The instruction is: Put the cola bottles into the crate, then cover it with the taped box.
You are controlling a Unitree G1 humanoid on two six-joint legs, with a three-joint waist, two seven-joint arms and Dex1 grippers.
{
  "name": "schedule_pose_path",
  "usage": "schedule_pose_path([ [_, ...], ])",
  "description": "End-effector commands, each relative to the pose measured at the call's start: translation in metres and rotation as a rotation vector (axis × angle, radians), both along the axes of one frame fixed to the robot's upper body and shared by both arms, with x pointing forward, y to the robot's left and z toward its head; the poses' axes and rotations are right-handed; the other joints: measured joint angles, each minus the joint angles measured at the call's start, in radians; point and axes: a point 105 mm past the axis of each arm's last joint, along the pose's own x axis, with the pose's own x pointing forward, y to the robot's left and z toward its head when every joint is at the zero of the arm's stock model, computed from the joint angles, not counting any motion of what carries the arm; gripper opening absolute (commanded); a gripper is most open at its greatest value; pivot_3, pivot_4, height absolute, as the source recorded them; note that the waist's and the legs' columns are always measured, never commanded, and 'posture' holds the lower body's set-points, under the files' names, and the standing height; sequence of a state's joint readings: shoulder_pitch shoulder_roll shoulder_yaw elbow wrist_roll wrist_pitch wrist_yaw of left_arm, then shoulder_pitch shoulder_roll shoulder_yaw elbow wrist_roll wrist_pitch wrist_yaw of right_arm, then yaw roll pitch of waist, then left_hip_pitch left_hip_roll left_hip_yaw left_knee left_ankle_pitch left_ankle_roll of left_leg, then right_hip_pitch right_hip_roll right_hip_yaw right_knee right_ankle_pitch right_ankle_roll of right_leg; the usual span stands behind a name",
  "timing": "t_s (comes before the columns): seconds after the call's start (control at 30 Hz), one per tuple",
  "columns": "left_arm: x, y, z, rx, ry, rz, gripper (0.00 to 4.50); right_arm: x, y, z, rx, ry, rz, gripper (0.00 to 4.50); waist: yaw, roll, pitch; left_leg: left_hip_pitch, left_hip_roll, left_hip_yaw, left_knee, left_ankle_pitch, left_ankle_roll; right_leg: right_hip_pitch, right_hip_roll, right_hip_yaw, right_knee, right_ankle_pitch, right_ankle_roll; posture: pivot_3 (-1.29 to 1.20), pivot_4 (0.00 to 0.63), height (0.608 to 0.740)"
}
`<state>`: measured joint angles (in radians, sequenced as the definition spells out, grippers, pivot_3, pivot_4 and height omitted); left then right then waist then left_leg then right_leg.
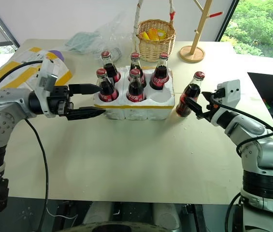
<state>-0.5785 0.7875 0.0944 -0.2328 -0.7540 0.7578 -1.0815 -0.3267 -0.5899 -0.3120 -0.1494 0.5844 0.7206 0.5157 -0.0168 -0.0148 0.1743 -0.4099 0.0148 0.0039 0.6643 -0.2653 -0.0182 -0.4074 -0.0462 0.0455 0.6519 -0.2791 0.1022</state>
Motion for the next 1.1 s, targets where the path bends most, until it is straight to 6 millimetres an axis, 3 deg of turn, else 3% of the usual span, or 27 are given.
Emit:
schedule_pose_path([
  [0.03,-0.005,0.003,0.011,-0.003,-0.048,0.006,4.5,0.009,0.01,0.003,0.001,-0.033,0.042,4.41,0.0,0.0,0.0,0.0,0.0,0.0,0.0,0.0,0.0,0.0,0.0,0.0,0.0,0.0,0.0,0.0,0.15,0.74],
  [0.27,-0.006,0.003,0.013,-0.003,-0.051,0.011,4.5,0.025,0.012,-0.005,0.014,-0.029,0.042,4.41,-0.001,0.0,0.0,0.0,0.0,0.0,0.0,0.0,0.0,0.0,0.0,0.0,0.0,0.0,0.0,0.0,0.15,0.74],
  [0.4,-0.007,0.004,0.013,-0.001,-0.049,0.015,4.5,0.025,0.013,-0.001,0.029,-0.043,0.047,2.83,-0.002,0.0,0.0,0.0,0.0,0.0,0.0,0.0,0.0,0.0,0.0,0.0,0.0,0.0,0.0,0.0,0.15,0.74],
  [0.57,-0.009,0.004,0.012,-0.001,-0.043,0.015,4.5,0.022,0.011,0.007,0.026,-0.073,0.042,2.82,-0.003,0.0,0.0,0.0,0.0,0.0,0.0,0.0,0.0,0.0,0.0,0.0,0.0,0.0,0.0,0.0,0.15,0.74],
  [0.8,-0.01,0.003,0.011,-0.004,-0.037,0.016,4.5,0.017,0.011,0.068,-0.02,-0.246,0.071,2.82,-0.002,0.004,0.003,0.0,0.0,0.0,0.0,0.0,0.0,-0.001,0.0,0.0,0.0,0.0,0.0,0.0,0.15,0.74],
  [0.93,-0.01,0.003,0.011,-0.007,-0.037,0.017,4.5,0.012,0.024,0.117,-0.022,-0.369,0.129,2.82,-0.004,0.007,0.005,0.0,0.0,0.001,0.0,0.0,0.0,-0.002,0.0,0.001,0.001,0.0,0.0,0.0,0.15,0.74],
  [1.1,-0.01,0.002,0.01,-0.01,-0.039,0.021,4.5,0.003,0.049,0.137,0.009,-0.41,0.229,2.82,-0.001,0.007,0.005,0.0,0.001,0.0,-0.002,0.0,0.0,-0.002,0.001,0.001,0.001,0.0,0.0,0.0,0.15,0.74],
])
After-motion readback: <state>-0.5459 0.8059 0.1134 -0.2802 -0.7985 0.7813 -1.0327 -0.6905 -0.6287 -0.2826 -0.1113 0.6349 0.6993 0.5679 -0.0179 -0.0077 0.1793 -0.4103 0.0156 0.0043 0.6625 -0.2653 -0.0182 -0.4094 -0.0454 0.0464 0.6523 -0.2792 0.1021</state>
